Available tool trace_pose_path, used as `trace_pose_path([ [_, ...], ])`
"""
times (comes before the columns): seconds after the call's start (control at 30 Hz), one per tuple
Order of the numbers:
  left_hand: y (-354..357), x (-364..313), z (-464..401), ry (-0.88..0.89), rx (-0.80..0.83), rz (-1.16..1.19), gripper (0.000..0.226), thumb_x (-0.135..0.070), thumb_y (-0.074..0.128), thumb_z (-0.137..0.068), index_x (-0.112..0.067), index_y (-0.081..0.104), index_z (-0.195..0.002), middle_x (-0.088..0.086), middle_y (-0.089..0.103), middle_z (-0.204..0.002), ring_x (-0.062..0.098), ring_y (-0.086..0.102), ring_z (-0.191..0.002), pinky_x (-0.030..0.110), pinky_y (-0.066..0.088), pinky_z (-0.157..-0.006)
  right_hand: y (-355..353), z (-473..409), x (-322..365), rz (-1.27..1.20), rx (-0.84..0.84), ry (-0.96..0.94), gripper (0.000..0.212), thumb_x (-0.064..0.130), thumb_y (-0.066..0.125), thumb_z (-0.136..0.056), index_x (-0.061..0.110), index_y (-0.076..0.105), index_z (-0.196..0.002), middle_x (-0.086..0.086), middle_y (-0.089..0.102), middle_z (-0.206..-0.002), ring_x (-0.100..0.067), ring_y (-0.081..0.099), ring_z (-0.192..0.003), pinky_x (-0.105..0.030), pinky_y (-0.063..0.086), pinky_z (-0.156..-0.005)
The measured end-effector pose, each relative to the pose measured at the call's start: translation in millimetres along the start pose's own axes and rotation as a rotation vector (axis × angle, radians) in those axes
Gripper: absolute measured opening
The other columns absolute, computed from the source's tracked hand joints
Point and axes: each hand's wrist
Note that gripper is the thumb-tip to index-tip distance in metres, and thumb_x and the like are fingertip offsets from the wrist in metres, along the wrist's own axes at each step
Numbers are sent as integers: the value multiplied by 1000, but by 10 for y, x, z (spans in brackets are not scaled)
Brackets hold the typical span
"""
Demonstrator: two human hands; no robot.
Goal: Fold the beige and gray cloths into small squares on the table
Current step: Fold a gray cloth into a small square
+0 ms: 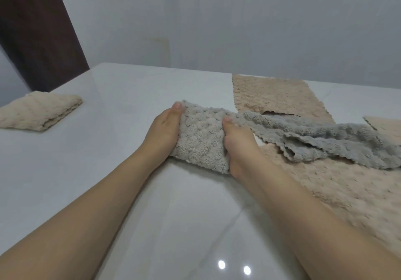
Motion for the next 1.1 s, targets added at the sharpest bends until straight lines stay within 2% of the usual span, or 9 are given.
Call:
trace_pose_path([
  [0.1,26,-43,-134,-152,14,21,44,-46,45,-101,-6,63,-96,6,68,-93,24,65,-86,33,50,-79,-71,-61,158,161,-71,-176,40,37,46,-100,22,28,-132,-3,54,-107,-13,47,-70,-27,42,-60],
  [0.17,67,-30,-256,-141,-2,-34,36,-43,44,-101,-13,54,-86,5,59,-81,24,56,-76,32,43,-67,-100,-113,305,268,-76,-306,38,32,45,-102,21,28,-134,8,48,-102,-9,46,-69,-22,42,-57],
  [0.23,93,-9,-441,-98,-29,-141,33,-41,40,-103,-14,49,-86,1,53,-77,20,50,-72,30,37,-60,-44,-231,420,400,-74,-394,46,34,38,-104,15,24,-142,9,38,-103,-12,43,-79,-27,39,-67],
  [0.37,76,76,-970,10,-102,-348,35,-38,34,-105,-8,51,-101,1,55,-91,20,50,-84,33,33,-69,235,-773,574,582,-97,-346,44,32,28,-106,4,24,-139,-2,49,-103,-15,44,-74,-32,32,-73],
  [0.47,36,163,-1436,24,-112,-434,37,-37,31,-105,-5,49,-109,6,56,-101,25,52,-90,34,33,-71,498,-1273,654,724,-98,-305,36,19,31,-103,2,27,-135,-14,55,-125,-28,52,-96,-33,36,-74],
  [0.6,-26,177,-2074,-27,-117,-513,37,-38,30,-106,-5,46,-111,9,55,-103,28,49,-90,35,33,-73,836,-1857,815,826,-60,-287,31,7,34,-96,3,35,-127,-13,55,-125,-31,55,-104,-35,39,-73],
  [0.87,53,172,-3097,-127,-135,-634,36,-31,29,-106,2,43,-115,25,61,-112,36,55,-93,37,35,-71,1239,-2800,1125,968,-95,-294,26,8,36,-96,4,41,-121,-15,56,-121,-34,58,-105,-35,40,-72],
  [0.97,154,209,-3267,-117,-88,-750,23,-26,31,-105,-6,41,-103,20,59,-102,38,58,-97,38,36,-71,1219,-3017,1109,1137,-114,-327,24,11,35,-99,4,41,-120,-14,57,-119,-34,59,-104,-34,35,-70],
  [1.1,312,343,-3368,-89,-53,-927,9,-12,37,-97,-5,42,-102,1,41,-72,29,45,-69,33,26,-55,1146,-3246,1017,1317,-135,-306,22,12,37,-97,6,42,-117,-13,59,-116,-32,60,-103,-34,33,-69],
])
Point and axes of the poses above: each hand's wrist, its own z-axis away from the middle knuckle, its own y-axis out of the palm, x = y × z
